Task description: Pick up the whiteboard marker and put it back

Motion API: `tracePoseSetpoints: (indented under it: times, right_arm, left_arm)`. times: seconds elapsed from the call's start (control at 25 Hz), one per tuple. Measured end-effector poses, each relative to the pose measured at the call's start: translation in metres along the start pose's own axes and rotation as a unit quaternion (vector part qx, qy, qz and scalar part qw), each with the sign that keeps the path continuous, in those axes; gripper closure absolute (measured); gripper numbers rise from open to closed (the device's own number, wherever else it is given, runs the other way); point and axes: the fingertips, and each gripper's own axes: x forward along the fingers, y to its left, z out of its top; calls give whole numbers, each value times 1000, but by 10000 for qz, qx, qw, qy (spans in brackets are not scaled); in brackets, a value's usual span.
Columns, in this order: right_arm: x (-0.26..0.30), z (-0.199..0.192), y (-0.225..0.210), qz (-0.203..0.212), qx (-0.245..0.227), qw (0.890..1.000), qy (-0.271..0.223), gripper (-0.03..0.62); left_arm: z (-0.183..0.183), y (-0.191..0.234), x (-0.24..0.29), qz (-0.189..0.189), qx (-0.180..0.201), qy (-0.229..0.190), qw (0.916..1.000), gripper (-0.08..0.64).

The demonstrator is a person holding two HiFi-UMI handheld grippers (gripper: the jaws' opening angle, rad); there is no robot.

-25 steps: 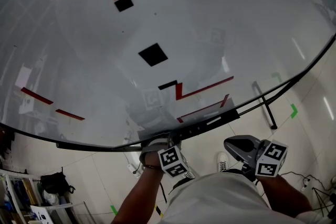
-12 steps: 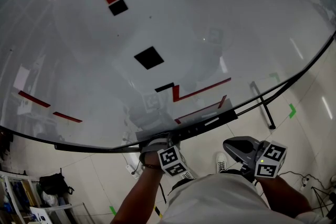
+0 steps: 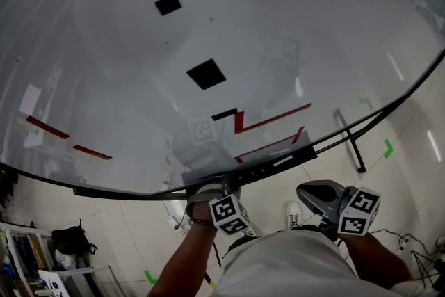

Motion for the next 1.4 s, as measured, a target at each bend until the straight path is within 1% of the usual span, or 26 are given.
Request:
tracePoseSetpoints:
  times: [0.16, 0.36, 0.4, 0.44, 0.52, 0.6, 0.68, 0.76, 0.92, 0.96, 1.0, 1.04, 1.08, 1.16, 1.2, 1.24, 1.32, 1.4]
  right_arm:
    - [3, 1, 1, 44, -12, 10000, 2, 591]
    - [6, -1, 3, 82, -20, 10000, 33, 591]
    - [7, -1, 3, 93, -24, 9999, 35, 591]
    - [8, -1, 4, 107, -28, 9999, 35, 591]
    - [9, 0, 6, 138, -36, 9999, 34, 591]
    - [10, -1, 8, 163, -35, 9999, 38, 591]
    - [11, -1, 9, 180, -30, 9998, 53, 591]
    - [13, -1, 9, 196, -37, 9998, 72, 591]
    - [15, -2, 10, 223, -59, 9997, 116, 591]
    - [16, -2, 11, 229, -66, 9996, 127, 591]
    - [16, -1, 11, 236, -75, 9996, 136, 591]
    - [16, -1, 11, 242, -85, 9996, 141, 591]
    - [17, 0, 12, 247, -94, 9995, 143, 591]
    - [18, 1, 12, 261, -109, 9995, 147, 591]
    - [19, 1, 12, 269, -115, 9995, 153, 591]
    - [20, 1, 12, 279, -120, 9994, 160, 591]
    - [22, 2, 13, 306, -135, 9993, 174, 591]
    - [23, 2, 14, 331, -147, 9992, 185, 591]
  left_arm:
    - [1, 2, -5, 48, -87, -36, 9999, 505]
    - [2, 4, -13, 125, -96, -78, 9998, 519]
    - [3, 5, -14, 154, -108, -102, 9998, 523]
    - [4, 6, -16, 194, -152, -155, 9996, 543]
    - [8, 11, -21, 288, -375, -344, 9983, 545]
    - [12, 14, -28, 314, -784, -616, 9945, 545]
    - [16, 17, -37, 288, -1244, -917, 9876, 545]
    - [20, 20, -43, 238, -1592, -1169, 9800, 545]
    - [25, 22, -56, 106, -2161, -1621, 9628, 545]
    - [26, 22, -59, 65, -2303, -1729, 9576, 545]
    - [27, 22, -62, -8, -2480, -1865, 9506, 545]
    - [29, 22, -66, -122, -2706, -2047, 9406, 545]
    - [33, 21, -71, -274, -2980, -2265, 9269, 545]
    - [40, 20, -83, -593, -3518, -2671, 8952, 545]
    - [43, 20, -88, -686, -3684, -2806, 8837, 545]
    - [44, 19, -91, -715, -3757, -2889, 8777, 545]
    - [46, 19, -98, -673, -3783, -2995, 8733, 545]
    - [49, 21, -105, -637, -3870, -3133, 8649, 545]
